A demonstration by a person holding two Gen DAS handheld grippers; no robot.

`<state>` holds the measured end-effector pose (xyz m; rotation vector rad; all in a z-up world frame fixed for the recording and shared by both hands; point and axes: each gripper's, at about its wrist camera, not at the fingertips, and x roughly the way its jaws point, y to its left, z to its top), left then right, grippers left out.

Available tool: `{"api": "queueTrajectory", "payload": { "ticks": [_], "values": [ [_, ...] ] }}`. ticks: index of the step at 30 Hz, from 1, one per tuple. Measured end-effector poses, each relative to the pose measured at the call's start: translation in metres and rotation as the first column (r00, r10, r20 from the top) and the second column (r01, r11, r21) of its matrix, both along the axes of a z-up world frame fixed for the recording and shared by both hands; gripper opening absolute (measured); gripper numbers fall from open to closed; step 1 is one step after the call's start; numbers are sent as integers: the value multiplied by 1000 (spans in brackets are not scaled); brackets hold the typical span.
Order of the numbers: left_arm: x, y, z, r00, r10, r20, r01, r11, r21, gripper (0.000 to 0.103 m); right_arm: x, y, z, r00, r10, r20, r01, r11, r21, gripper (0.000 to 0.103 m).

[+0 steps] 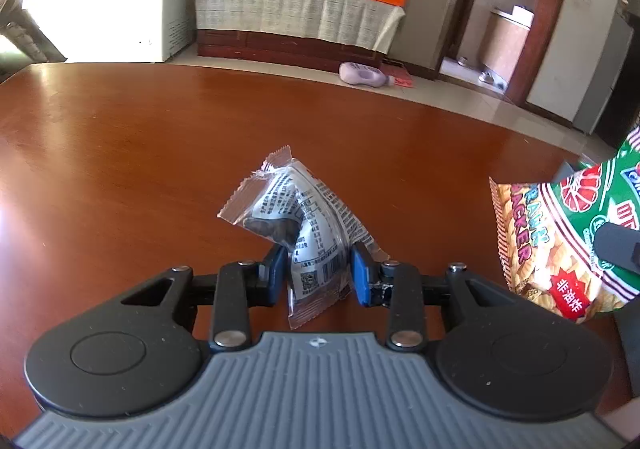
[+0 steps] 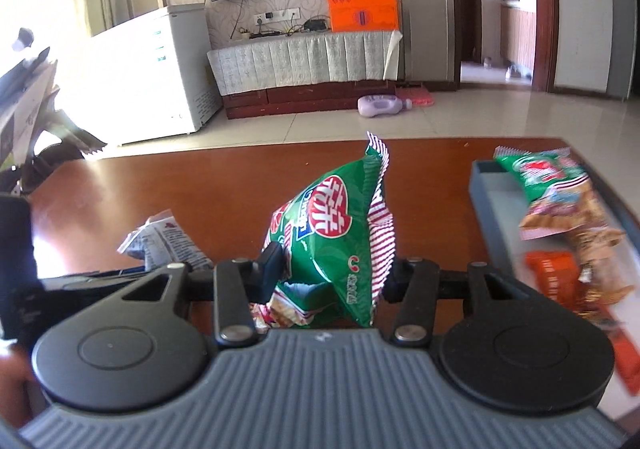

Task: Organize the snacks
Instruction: 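Carry the clear printed pack and green shrimp-cracker bag over the box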

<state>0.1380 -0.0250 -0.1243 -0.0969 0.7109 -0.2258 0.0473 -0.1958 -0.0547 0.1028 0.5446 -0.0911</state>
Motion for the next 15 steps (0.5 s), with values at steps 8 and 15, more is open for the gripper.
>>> {"api": "queueTrajectory", "payload": {
  "ticks": [8,15],
  "values": [
    [-43,-43,6,999,-48,7,48,999,12,39,-54,-6,11,998,8,57,-1,992,-130,51],
    [-71,-70,15,994,-85,62,81,994,72,39,-70,-19,17,997,18,80,-8,992,-125,51]
  ]
}}
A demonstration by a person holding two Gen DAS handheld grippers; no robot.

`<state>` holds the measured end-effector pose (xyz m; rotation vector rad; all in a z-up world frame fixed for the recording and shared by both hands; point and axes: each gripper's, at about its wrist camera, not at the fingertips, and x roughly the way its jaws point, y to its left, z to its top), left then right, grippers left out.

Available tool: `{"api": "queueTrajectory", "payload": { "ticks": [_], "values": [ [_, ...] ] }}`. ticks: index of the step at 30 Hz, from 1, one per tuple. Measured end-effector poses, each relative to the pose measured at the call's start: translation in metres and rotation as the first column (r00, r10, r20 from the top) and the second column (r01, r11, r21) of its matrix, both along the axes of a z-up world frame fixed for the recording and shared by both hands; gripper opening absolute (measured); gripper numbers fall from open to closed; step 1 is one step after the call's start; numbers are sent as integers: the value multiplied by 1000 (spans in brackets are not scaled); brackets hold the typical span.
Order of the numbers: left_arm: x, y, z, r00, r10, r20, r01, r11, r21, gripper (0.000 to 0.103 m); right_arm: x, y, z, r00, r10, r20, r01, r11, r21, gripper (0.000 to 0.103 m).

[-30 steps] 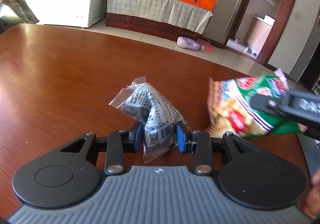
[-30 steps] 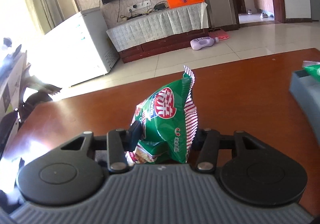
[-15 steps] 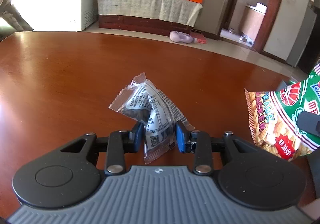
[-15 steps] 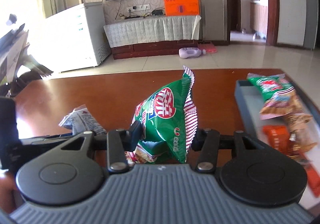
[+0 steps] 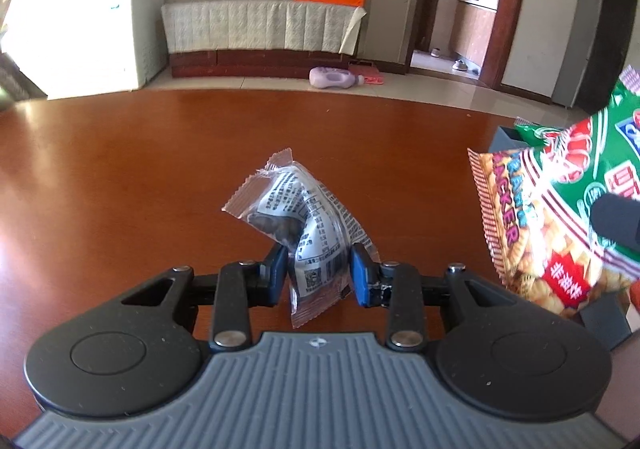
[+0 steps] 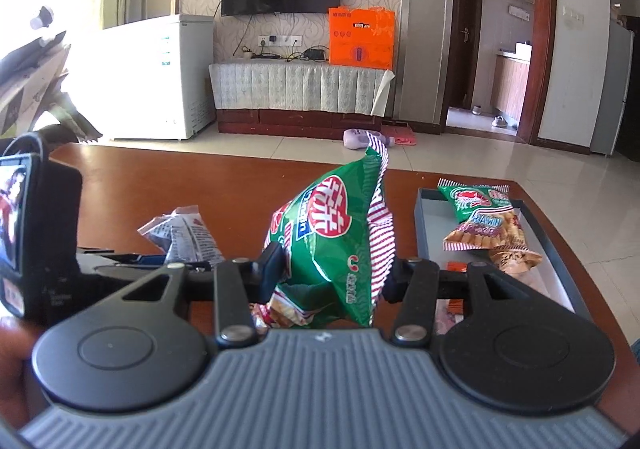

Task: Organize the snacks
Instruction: 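Carry the clear printed pack and green shrimp-cracker bag over the box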

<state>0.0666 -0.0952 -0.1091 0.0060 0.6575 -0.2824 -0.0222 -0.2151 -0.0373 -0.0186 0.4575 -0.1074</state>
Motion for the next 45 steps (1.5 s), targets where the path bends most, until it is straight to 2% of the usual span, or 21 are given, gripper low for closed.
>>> {"api": "queueTrajectory", "payload": {
  "ticks": [2,5,10,24,33,45],
  "values": [
    [-5,-4,0,1000,-2,14,2,1000,-1,39,-3,-3,2,1000,9,11,-9,1000,1,51],
    [-3,-15,3,1000,-7,18,6,999,36,38,-10,-5,3,1000,18,21,-18,1000,-15,51],
    [-9,-38,21,999,-33,32,33,999,4,38,-21,-16,7,999,7,48,-6,1000,-10,51],
    [-15,-95,49,995,-74,66,75,997,1,38,-48,-51,21,991,-28,127,26,1000,13,51],
    [-14,-121,55,990,-117,80,118,993,-10,38,-60,-68,22,987,-60,146,56,998,32,51],
    [-12,-157,48,982,-174,78,177,984,-30,38,-73,-96,22,980,-123,158,116,992,51,51]
  ]
}}
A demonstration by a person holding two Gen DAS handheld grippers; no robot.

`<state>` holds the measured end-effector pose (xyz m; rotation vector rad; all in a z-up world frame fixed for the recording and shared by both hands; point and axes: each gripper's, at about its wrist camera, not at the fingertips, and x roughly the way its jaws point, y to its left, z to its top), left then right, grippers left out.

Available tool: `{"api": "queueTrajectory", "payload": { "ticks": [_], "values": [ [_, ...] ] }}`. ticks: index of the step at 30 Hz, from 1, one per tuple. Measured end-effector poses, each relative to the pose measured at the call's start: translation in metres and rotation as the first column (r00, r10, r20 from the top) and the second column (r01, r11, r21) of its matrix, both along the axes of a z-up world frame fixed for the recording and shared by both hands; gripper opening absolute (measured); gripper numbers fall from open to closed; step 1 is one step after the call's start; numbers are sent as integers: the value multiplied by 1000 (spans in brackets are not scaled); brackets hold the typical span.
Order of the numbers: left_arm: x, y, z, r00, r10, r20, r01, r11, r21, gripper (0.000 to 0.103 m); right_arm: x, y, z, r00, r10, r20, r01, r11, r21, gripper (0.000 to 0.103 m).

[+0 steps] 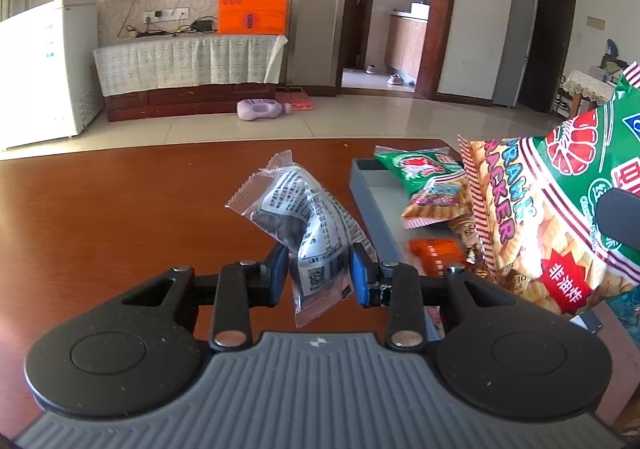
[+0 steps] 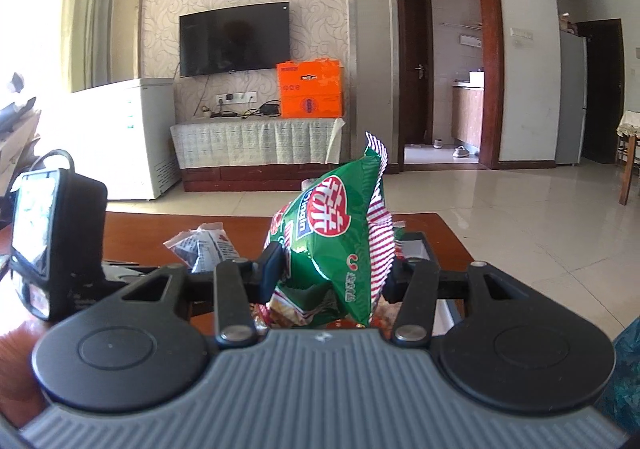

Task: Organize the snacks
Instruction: 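Carry the clear printed pack and green shrimp-cracker bag over the box, then lower the clear printed pack into the box and open the left gripper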

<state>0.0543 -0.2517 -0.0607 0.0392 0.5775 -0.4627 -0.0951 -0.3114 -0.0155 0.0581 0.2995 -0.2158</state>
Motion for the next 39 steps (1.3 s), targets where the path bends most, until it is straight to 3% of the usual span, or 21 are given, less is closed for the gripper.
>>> {"api": "queueTrajectory", "payload": {
  "ticks": [22,39],
  "values": [
    [1,-75,-16,991,-130,7,130,991,-26,38,-6,-34,-6,990,-136,-27,137,989,58,51],
    [34,-138,-26,974,-228,-3,227,973,-40,38,3,-50,-8,983,-166,-75,173,981,92,51]
  ]
}}
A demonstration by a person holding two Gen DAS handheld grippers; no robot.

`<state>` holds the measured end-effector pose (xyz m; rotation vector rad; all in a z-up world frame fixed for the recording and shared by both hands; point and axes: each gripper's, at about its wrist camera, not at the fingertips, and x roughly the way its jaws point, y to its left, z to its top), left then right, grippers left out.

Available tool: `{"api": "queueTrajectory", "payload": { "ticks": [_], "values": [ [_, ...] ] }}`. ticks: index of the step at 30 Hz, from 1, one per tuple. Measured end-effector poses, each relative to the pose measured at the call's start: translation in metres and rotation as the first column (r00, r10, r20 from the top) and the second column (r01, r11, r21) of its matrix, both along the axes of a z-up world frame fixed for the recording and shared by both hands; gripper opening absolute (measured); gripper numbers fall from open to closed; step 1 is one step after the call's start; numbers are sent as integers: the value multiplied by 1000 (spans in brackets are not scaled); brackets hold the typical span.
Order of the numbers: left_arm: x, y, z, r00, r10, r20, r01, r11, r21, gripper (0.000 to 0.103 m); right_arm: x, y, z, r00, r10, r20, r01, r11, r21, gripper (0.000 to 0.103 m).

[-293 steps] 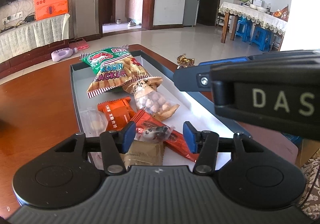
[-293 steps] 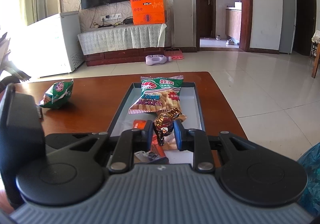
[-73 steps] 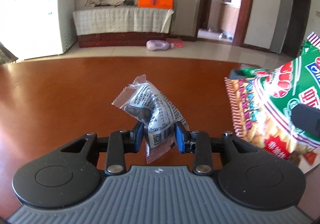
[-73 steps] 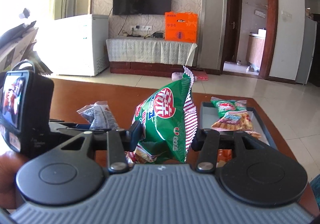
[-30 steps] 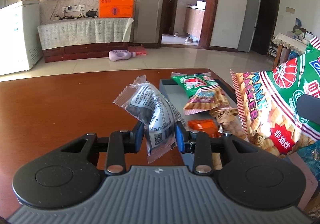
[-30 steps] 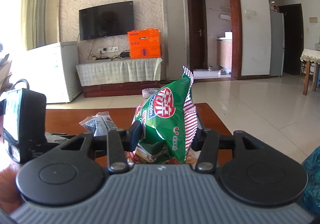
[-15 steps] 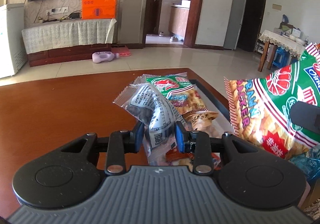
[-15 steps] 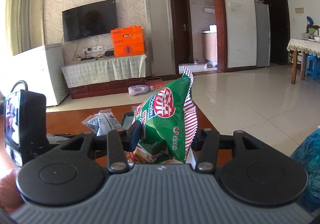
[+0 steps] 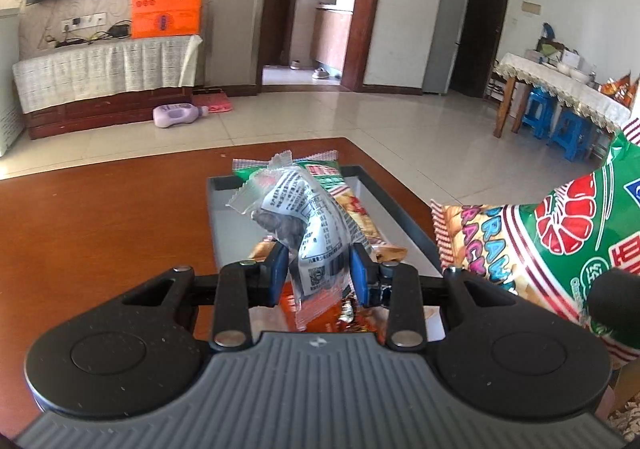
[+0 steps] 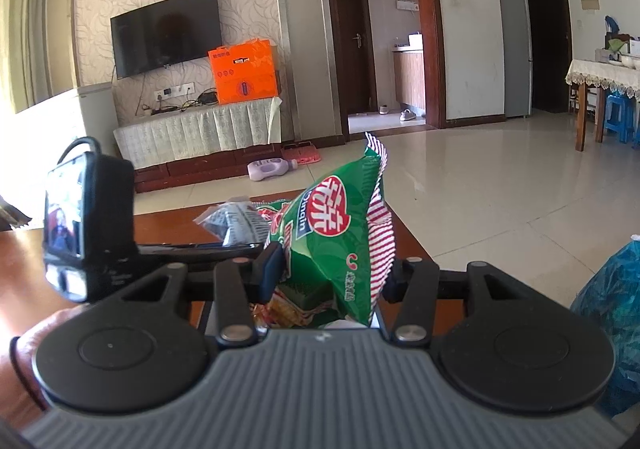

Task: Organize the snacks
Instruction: 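Lower the clear printed pack into the box and open the left gripper, then lower the green shrimp-cracker bag into the box and open the right gripper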

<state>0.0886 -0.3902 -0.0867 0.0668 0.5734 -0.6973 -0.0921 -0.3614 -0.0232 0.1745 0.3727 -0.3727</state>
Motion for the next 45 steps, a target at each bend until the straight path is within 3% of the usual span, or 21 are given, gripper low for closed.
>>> {"api": "queueTrajectory", "payload": {
  "ticks": [17,30,39,45],
  "values": [
    [33,-28,-16,999,-24,-37,24,1000,8,41,16,6,-2,999,8,-45,-8,1000,7,51],
    [38,-20,-21,1000,-8,-24,8,1000,16,72,20,5,-5,998,0,-69,1,1000,12,51],
    [32,1,-14,1000,-27,-7,27,1000,5,79,22,12,-6,998,1,-67,-1,1000,4,51],
    [19,16,-7,998,-66,23,66,998,-10,82,15,15,-2,999,-38,-7,38,998,-46,51]
  ]
}}
